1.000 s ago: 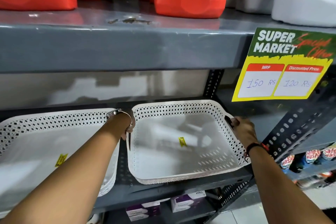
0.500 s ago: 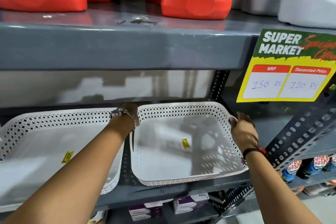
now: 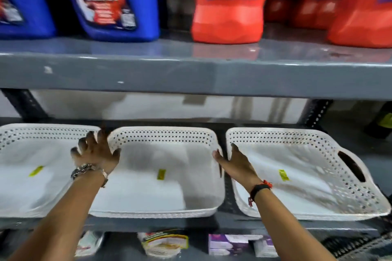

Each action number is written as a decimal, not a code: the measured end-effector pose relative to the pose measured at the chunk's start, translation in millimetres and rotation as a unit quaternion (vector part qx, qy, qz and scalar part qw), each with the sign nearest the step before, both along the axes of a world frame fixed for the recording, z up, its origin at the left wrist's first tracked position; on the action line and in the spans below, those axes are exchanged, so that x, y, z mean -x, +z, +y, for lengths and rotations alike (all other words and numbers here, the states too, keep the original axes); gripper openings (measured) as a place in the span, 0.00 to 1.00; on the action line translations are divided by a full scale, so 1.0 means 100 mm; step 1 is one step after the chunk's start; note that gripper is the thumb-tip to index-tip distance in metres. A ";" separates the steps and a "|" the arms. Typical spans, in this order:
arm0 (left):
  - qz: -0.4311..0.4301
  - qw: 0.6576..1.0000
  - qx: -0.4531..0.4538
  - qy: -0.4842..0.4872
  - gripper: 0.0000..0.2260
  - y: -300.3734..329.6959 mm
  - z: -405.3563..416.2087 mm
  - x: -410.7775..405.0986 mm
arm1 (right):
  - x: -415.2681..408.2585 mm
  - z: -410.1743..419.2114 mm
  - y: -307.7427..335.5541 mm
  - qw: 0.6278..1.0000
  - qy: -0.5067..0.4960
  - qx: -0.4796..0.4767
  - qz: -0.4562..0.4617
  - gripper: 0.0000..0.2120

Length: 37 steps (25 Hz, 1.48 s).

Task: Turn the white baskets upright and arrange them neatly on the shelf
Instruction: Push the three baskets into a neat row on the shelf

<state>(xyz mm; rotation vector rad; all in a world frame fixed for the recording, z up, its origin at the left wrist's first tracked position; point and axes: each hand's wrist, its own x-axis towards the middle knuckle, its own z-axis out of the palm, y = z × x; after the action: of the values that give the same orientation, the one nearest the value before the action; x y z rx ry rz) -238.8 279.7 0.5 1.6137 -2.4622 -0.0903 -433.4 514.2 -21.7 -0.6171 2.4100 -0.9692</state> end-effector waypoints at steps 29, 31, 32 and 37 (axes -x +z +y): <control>0.040 0.979 -0.149 -0.130 0.23 -0.43 -0.98 0.24 | 0.11 -0.82 -0.22 0.968 -0.082 -0.103 0.215 0.30; 0.034 0.980 -0.142 -0.137 0.26 -0.41 -1.00 0.27 | 0.13 -0.84 -0.21 0.969 -0.084 -0.090 0.214 0.31; 0.033 0.980 -0.138 -0.140 0.28 -0.41 -1.01 0.28 | 0.14 -0.86 -0.20 0.969 -0.086 -0.086 0.213 0.31; 0.049 0.975 -0.137 -0.165 0.30 -0.48 -1.04 0.25 | 0.15 -0.83 -0.24 0.970 -0.071 -0.094 0.215 0.32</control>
<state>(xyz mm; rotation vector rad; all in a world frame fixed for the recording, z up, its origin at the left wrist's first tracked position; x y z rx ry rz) -263.4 175.7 -47.3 1.2325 -2.7074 -0.5666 -448.8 431.5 -45.4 -0.6434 2.9223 -0.7005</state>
